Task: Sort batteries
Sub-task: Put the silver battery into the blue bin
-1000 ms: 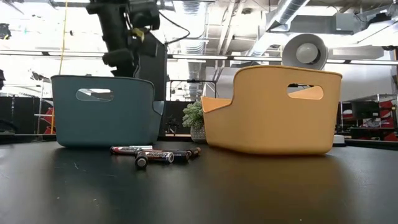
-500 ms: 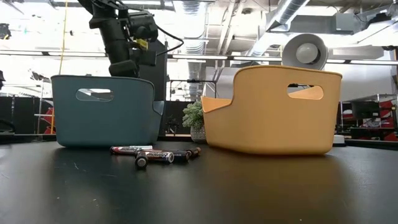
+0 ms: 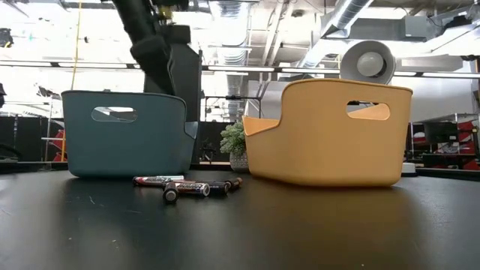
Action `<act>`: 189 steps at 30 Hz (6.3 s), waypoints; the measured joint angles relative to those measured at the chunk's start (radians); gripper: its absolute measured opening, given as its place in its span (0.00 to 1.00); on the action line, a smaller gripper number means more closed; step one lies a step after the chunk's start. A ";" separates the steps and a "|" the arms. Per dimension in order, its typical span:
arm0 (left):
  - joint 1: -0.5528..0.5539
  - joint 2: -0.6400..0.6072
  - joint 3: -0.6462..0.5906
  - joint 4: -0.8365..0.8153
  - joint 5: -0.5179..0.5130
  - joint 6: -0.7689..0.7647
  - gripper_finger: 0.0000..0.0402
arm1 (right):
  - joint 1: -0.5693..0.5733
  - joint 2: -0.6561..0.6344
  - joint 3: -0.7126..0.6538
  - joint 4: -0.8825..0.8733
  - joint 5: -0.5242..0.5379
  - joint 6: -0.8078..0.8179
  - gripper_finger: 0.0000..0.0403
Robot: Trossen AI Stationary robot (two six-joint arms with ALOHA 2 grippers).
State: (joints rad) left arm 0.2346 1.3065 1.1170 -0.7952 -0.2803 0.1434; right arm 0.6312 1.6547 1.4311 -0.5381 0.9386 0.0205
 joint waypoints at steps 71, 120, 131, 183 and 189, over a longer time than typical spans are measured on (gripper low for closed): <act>-0.611 0.525 -0.004 0.229 -0.006 -0.353 0.51 | -0.134 0.069 0.000 0.066 -0.184 -0.005 0.30; -0.617 0.524 -0.071 0.288 0.201 -0.376 0.17 | -0.134 0.068 0.000 0.064 -0.184 -0.003 0.30; -0.617 0.523 -0.065 0.279 0.198 -0.379 0.04 | -0.133 0.068 0.000 0.064 -0.184 -0.004 0.30; -0.122 0.088 0.035 -0.062 -0.100 -0.088 0.23 | -0.128 0.067 0.000 0.060 -0.184 -0.009 0.30; -0.140 0.089 0.035 -0.062 -0.102 -0.108 0.41 | -0.127 0.067 0.000 0.060 -0.184 -0.010 0.30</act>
State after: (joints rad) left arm 0.0949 1.3951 1.1516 -0.8569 -0.3823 0.0358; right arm 0.5041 1.7222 1.4311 -0.4782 0.7547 0.0101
